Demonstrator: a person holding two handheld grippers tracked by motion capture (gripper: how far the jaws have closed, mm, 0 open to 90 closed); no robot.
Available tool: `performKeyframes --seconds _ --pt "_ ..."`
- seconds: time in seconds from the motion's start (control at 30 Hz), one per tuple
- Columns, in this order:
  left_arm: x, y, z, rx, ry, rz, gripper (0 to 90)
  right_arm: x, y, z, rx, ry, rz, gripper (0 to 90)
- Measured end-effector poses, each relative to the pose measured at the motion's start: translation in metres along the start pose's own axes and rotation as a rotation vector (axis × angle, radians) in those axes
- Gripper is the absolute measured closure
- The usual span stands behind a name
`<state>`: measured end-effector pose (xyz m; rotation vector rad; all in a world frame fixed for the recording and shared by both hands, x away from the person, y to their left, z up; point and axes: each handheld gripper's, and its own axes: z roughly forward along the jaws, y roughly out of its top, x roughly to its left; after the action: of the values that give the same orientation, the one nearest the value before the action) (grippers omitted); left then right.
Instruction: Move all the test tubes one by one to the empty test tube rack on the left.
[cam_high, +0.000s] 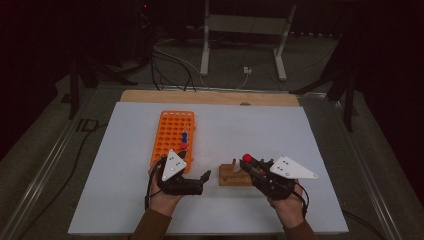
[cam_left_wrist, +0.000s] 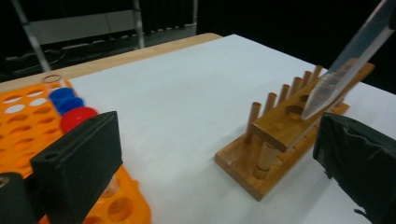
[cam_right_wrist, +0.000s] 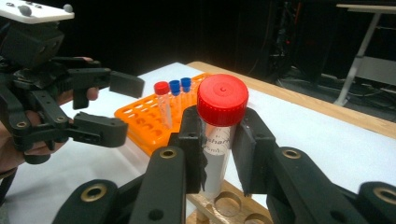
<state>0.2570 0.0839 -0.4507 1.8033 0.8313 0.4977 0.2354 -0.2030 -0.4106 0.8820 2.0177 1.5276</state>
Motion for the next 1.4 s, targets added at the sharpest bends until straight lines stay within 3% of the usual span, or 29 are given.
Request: performKeyframes --seconds 0.37,0.57,0.67,0.93,1.07,1.4 --pt "-0.023 0.003 0.009 0.032 -0.121 0.065 5.0 0.014 -0.002 0.009 0.039 0.067 -0.018 74.2" --pt "-0.037 0.004 0.013 0.037 -0.153 0.102 9.4 0.024 -0.005 0.016 0.061 0.100 -0.036 74.1" --pt "-0.042 0.003 0.013 0.034 -0.163 0.118 18.3 0.026 -0.005 0.017 0.065 0.108 -0.036 74.1" --pt "-0.050 0.004 0.012 0.022 -0.177 0.172 52.8 0.027 -0.006 0.019 0.071 0.132 -0.022 74.1" --pt "-0.050 0.004 0.013 0.028 -0.195 0.175 66.4 0.028 -0.006 0.020 0.074 0.141 -0.021 74.1" --pt "-0.049 0.004 0.012 0.020 -0.203 0.170 72.1 0.028 -0.007 0.021 0.080 0.158 -0.018 74.1"
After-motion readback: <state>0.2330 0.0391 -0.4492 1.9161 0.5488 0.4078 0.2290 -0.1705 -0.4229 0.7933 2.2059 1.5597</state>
